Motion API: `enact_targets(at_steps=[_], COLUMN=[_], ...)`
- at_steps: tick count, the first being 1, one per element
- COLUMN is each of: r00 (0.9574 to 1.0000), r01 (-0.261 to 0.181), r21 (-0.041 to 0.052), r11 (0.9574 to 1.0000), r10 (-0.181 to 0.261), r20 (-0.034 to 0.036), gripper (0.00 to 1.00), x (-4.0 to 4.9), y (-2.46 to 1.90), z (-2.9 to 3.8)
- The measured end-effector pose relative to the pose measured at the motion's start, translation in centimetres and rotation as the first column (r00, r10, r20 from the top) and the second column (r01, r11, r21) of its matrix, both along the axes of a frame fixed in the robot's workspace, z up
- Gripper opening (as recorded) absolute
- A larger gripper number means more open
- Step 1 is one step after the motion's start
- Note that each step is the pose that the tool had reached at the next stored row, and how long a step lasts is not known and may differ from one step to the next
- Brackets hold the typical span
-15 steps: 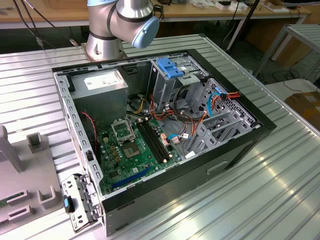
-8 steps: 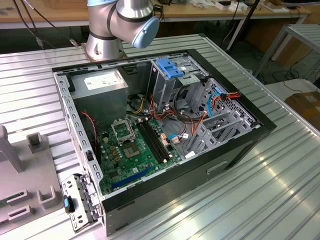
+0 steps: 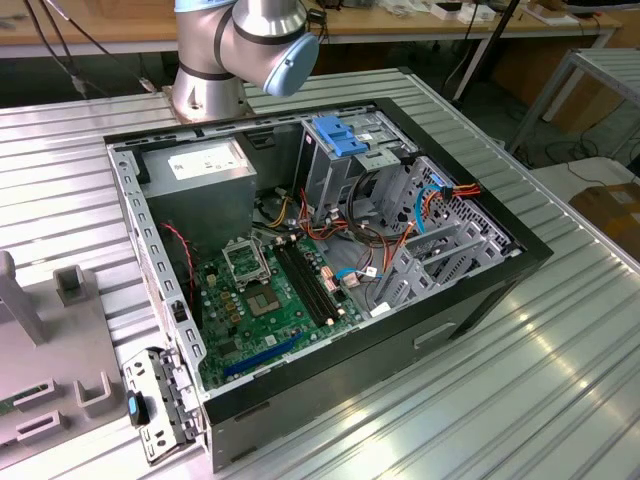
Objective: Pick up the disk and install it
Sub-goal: 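Pick up the disk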
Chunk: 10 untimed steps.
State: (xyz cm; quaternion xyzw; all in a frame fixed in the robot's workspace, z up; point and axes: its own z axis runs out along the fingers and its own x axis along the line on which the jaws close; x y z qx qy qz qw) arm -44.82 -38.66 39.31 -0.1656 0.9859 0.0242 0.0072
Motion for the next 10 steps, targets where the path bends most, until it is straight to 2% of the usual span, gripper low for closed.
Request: enact_targets(at_steps=[2,3,5,9,10], r00=[0.9993,0.9969,0.9911,0.9757,0.9685], r01=[-0.036,-0.079,-0.133,-0.219,-0.249], r21=[0.0,0.0,0.0,0.0,0.0], r11=[0.9993,0.9969,0.9911,0.9757,0.9685], r10=[0.036,0.079,0.133,0.219,0.249], r20=[0.0,0.0,0.0,0.0,0.0], gripper=[0.11,0.11,0.11,0.11,0.11], x=[0.0,0.0,0.0,0.0,0.0], y=[0.0,0.0,0.0,0.0,0.0], z=[0.0,0.0,0.0,0.0,0.0])
